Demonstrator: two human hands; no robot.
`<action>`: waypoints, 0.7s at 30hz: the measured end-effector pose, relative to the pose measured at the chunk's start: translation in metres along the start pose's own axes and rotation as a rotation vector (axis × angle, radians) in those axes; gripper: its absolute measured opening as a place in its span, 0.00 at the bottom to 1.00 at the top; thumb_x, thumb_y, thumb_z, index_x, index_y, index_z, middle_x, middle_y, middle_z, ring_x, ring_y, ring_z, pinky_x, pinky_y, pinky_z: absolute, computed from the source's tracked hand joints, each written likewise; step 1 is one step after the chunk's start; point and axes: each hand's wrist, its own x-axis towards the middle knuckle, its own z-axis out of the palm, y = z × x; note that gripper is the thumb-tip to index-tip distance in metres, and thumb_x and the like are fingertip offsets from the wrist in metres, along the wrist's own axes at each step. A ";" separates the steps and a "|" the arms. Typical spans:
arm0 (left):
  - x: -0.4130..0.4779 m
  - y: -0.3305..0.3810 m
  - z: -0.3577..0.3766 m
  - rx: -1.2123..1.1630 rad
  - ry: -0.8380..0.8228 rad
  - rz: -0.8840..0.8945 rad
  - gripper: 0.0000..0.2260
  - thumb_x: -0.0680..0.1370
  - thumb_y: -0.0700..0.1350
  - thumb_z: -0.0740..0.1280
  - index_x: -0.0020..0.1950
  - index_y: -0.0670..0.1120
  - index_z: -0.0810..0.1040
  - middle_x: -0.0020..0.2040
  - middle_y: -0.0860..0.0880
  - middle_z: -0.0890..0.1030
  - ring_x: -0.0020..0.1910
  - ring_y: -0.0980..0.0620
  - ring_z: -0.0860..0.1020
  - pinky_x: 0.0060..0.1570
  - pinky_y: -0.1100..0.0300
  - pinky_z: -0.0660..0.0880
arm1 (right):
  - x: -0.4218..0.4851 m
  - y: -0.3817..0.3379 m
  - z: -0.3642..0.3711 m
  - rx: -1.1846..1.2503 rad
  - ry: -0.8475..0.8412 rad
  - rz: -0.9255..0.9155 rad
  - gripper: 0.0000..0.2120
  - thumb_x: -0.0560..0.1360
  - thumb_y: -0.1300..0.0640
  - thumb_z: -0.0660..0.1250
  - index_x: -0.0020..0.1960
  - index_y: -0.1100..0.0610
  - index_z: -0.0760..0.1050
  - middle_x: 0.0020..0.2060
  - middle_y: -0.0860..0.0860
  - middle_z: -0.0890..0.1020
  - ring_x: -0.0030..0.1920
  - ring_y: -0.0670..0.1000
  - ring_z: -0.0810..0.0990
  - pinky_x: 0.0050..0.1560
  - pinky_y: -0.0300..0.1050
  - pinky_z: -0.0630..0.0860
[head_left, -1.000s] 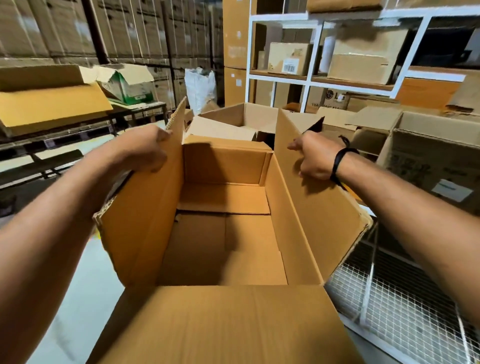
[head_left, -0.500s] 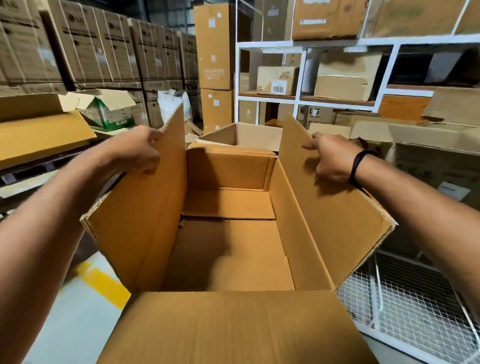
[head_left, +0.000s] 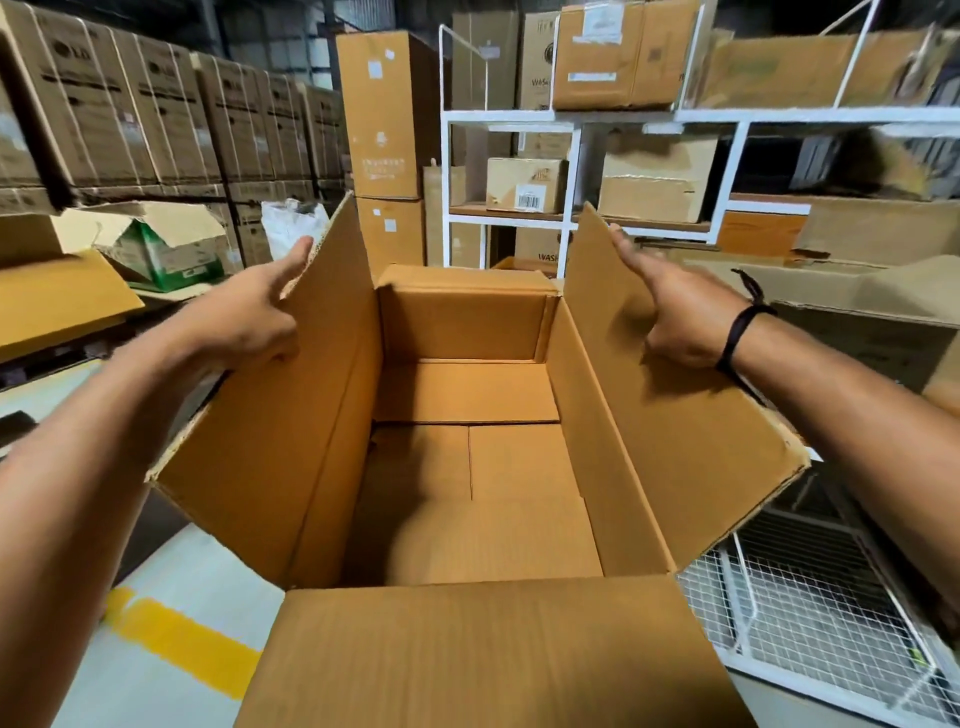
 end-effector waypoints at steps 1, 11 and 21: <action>0.006 -0.001 -0.001 0.007 -0.002 0.010 0.48 0.70 0.26 0.65 0.77 0.61 0.46 0.77 0.45 0.60 0.36 0.49 0.78 0.31 0.55 0.76 | 0.005 -0.002 0.000 -0.009 -0.002 0.003 0.56 0.68 0.70 0.72 0.76 0.38 0.37 0.77 0.57 0.56 0.67 0.59 0.71 0.59 0.51 0.75; 0.096 0.000 -0.010 0.060 0.018 0.060 0.45 0.71 0.28 0.66 0.77 0.59 0.48 0.73 0.40 0.66 0.33 0.48 0.76 0.31 0.55 0.74 | 0.084 -0.004 -0.014 -0.077 0.096 -0.017 0.49 0.68 0.69 0.71 0.78 0.47 0.48 0.70 0.56 0.68 0.64 0.61 0.72 0.60 0.51 0.74; 0.222 0.016 -0.002 0.118 0.024 0.124 0.44 0.71 0.28 0.67 0.78 0.56 0.51 0.75 0.44 0.63 0.62 0.41 0.74 0.50 0.52 0.74 | 0.198 0.003 -0.020 -0.074 0.164 0.020 0.44 0.70 0.66 0.71 0.77 0.45 0.53 0.71 0.56 0.70 0.66 0.60 0.72 0.59 0.50 0.73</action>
